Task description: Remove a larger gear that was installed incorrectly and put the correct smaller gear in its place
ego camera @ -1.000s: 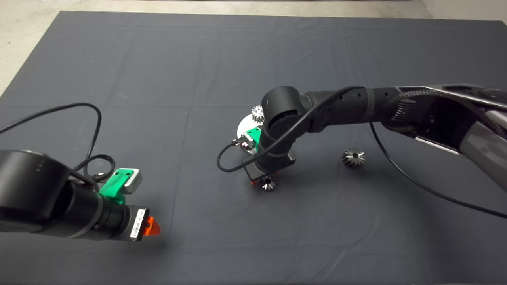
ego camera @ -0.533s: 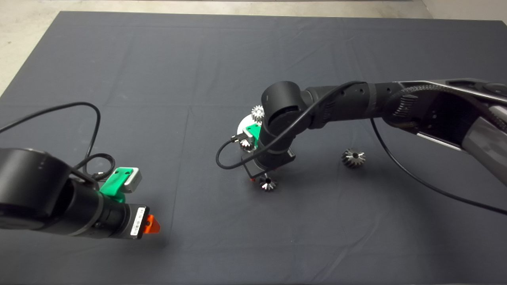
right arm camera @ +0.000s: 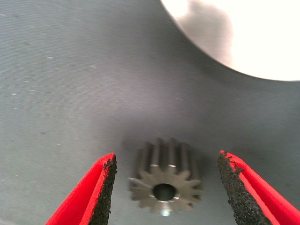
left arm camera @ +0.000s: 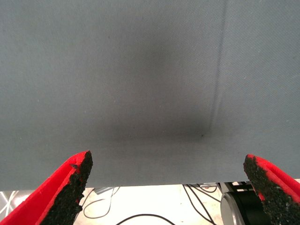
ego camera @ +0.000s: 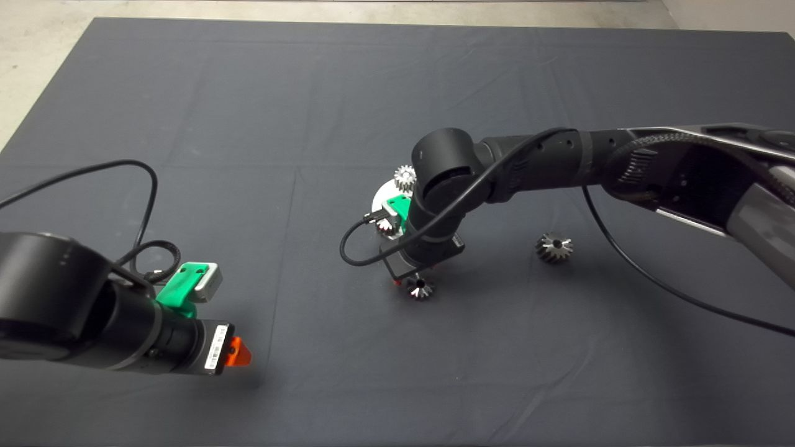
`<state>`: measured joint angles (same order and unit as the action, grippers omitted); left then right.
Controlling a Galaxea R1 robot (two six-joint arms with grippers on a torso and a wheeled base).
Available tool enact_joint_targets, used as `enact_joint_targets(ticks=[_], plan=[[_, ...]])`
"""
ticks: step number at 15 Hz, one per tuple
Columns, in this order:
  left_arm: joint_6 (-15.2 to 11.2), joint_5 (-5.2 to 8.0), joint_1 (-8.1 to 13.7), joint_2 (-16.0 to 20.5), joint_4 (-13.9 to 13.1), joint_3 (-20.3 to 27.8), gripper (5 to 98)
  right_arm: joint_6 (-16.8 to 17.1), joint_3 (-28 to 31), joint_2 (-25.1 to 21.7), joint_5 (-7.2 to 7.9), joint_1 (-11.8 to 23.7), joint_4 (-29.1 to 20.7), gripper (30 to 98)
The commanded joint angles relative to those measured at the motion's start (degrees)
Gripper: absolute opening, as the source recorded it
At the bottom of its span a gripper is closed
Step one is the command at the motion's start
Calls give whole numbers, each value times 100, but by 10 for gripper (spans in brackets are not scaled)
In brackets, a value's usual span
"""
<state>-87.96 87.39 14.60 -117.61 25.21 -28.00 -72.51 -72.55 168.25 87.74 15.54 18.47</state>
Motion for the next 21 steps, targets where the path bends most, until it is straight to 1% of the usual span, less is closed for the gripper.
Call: enact_joint_targets(ticks=[1,6,14,18,21], plan=[[-55,208,-123,5,181,24,839,-44,163,-235,596,107,113,571],[-46,225,-141,23,194,33,839,-44,155,-165,587,89,113,571],[-34,225,-147,41,203,7,839,-70,119,204,587,81,87,571],[-20,225,-150,41,203,16,839,-70,109,196,596,90,87,571],[-20,225,-150,23,194,16,839,-105,137,143,595,72,-150,571]])
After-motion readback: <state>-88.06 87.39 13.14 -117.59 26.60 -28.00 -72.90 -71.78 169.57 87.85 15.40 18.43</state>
